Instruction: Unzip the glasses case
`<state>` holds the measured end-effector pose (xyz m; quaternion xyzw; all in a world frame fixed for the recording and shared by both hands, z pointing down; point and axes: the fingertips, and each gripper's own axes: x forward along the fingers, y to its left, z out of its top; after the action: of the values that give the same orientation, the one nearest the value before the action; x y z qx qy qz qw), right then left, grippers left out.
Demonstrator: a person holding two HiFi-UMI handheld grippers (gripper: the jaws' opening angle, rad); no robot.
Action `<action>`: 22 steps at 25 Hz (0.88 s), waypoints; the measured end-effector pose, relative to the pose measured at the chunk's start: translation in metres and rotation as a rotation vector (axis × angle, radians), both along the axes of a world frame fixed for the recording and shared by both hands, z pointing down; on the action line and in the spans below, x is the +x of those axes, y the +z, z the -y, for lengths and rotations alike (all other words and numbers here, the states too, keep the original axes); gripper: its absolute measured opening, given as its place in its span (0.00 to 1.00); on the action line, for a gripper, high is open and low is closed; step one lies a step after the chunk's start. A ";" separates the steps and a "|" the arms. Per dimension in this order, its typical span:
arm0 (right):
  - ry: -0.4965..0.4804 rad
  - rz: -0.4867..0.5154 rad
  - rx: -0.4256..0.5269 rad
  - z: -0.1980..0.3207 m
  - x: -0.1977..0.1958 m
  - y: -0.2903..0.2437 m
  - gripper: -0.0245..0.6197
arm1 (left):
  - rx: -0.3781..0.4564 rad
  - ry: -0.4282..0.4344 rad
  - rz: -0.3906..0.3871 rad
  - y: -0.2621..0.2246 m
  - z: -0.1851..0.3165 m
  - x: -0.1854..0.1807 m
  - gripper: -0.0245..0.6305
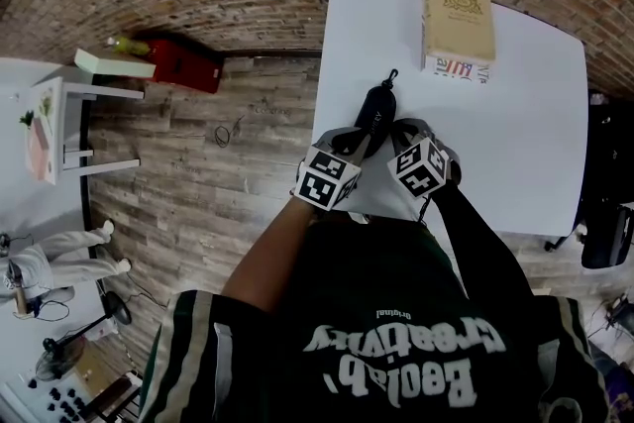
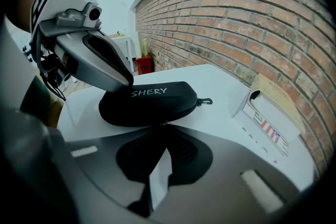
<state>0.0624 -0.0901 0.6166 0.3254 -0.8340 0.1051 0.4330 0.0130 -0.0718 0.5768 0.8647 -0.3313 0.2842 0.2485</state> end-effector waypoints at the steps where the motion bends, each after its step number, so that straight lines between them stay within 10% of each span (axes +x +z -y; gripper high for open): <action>1: 0.001 -0.001 0.001 0.001 0.001 0.000 0.06 | 0.001 0.002 -0.001 0.000 0.000 0.001 0.09; 22: -0.006 -0.048 0.039 0.033 0.011 0.003 0.06 | 0.005 0.008 0.002 0.002 -0.001 0.000 0.09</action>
<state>0.0730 -0.1234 0.6191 0.3338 -0.8262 0.0797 0.4468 0.0127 -0.0705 0.5784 0.8663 -0.3289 0.2851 0.2451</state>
